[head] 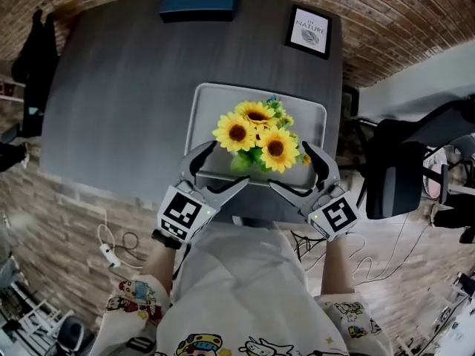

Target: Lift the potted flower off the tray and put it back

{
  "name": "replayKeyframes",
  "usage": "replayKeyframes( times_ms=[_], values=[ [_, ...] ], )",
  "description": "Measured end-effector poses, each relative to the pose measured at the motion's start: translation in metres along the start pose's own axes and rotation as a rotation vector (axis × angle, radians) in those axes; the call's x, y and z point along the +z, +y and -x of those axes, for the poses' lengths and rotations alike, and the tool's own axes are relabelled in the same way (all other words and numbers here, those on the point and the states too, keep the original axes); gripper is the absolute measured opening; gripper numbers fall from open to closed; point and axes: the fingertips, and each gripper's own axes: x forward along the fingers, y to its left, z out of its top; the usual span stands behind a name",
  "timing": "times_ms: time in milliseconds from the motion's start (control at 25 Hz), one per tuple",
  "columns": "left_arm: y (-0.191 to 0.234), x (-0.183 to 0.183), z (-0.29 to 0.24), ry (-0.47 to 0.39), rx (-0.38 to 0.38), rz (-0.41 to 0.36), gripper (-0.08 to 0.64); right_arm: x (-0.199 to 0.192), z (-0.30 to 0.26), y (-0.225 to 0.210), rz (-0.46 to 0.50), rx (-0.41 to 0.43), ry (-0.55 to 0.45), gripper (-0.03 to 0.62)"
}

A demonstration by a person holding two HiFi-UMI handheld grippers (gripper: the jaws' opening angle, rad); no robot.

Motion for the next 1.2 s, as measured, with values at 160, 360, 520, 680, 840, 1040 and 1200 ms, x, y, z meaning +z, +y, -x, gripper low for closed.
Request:
replayKeyframes(
  times_ms=[160,360,520,680,840,1040,1200],
  values=[
    [0.004,-0.008,-0.008,0.028,0.002,-0.051,0.434,-0.013,-0.008,0.000,0.026,0.019,0.037,0.463],
    [0.004,-0.024,-0.016,0.059,-0.021,-0.072,0.443,-0.023,-0.019,0.001,0.102,0.055,0.074,0.468],
    [0.005,-0.036,-0.023,0.080,-0.038,-0.105,0.446,-0.032,-0.030,0.002,0.122,0.082,0.090,0.469],
    [0.009,-0.045,-0.029,0.093,-0.053,-0.119,0.449,-0.039,-0.040,0.001,0.139,0.093,0.093,0.471],
    [0.013,-0.050,-0.036,0.095,-0.063,-0.125,0.453,-0.046,-0.047,-0.002,0.132,0.100,0.090,0.471],
    [0.019,-0.053,-0.042,0.113,-0.067,-0.142,0.453,-0.054,-0.053,-0.006,0.091,0.118,0.087,0.471],
    [0.022,-0.054,-0.048,0.117,-0.078,-0.152,0.453,-0.057,-0.057,-0.010,0.073,0.124,0.078,0.472]
  ],
)
